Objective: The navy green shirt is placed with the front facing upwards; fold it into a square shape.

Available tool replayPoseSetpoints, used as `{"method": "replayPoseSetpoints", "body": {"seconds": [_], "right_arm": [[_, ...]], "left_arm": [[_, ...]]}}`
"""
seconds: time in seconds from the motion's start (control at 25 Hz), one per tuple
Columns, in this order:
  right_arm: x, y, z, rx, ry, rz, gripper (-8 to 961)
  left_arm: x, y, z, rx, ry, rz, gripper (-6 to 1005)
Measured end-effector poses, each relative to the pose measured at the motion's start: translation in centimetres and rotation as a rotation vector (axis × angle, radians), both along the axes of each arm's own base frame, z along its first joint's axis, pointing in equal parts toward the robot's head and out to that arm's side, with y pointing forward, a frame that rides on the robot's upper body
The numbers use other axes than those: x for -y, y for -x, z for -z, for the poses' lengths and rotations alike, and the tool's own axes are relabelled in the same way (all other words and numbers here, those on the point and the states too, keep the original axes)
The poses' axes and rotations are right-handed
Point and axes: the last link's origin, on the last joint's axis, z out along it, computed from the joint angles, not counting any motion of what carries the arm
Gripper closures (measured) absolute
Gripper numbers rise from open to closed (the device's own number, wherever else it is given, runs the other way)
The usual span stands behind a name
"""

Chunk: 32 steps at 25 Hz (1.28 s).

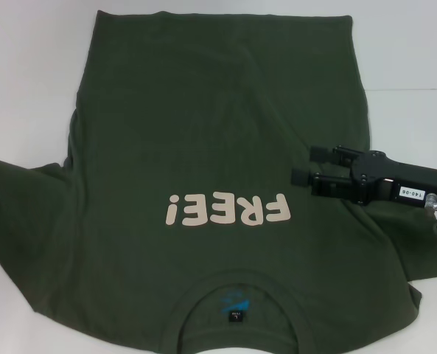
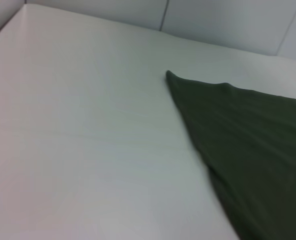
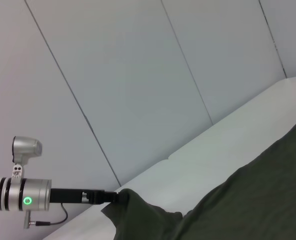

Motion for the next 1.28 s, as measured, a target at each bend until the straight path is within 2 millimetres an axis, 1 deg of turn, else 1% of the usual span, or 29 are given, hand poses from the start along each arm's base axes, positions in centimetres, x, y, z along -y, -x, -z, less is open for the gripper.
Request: {"method": "replayPoseSetpoints", "body": {"seconds": [0.16,0.24,0.4,0.6,0.76,0.8,0.84,0.92,1.0,1.08,1.28], "right_arm": [[0.0,0.0,0.0,0.0,-0.001,0.001,42],[0.0,0.0,0.0,0.001,-0.001,0.001,42],[0.0,0.0,0.0,0.002,-0.002,-0.001,42],[-0.1,0.1,-0.1,0.006,-0.004,-0.004,42],[-0.2,0.0,-0.2,0.011,-0.008,-0.007,42],[-0.2,0.0,-0.3,0.012,-0.008,-0.007,42],[-0.2,0.0,-0.3,0.013,-0.008,-0.008,42],[-0.2,0.0,-0.3,0.014,-0.007,-0.009,42],[-0.2,0.0,-0.3,0.015,-0.006,-0.01,42],[-0.2,0.0,-0.3,0.013,-0.005,-0.012,42],[-0.2,0.0,-0.5,0.011,-0.007,-0.012,42]], "left_arm": [[0.7,-1.0,0.9,0.056,0.068,0.053,993],[1.1,-2.0,1.5,0.103,0.123,0.099,993],[1.5,-4.7,2.5,0.207,0.231,0.206,992],[0.7,-7.9,4.0,0.33,0.29,0.283,992],[-0.4,-9.9,6.2,0.465,0.289,0.301,991],[-0.6,-10.2,7.1,0.503,0.286,0.299,991],[-0.7,-10.3,7.6,0.518,0.278,0.295,991],[-0.9,-10.4,8.8,0.541,0.26,0.278,953],[-0.9,-10.5,9.5,0.537,0.26,0.268,915],[-0.9,-10.5,9.8,0.533,0.268,0.269,876],[-0.9,-10.5,9.8,0.53,0.266,0.27,781]]}}
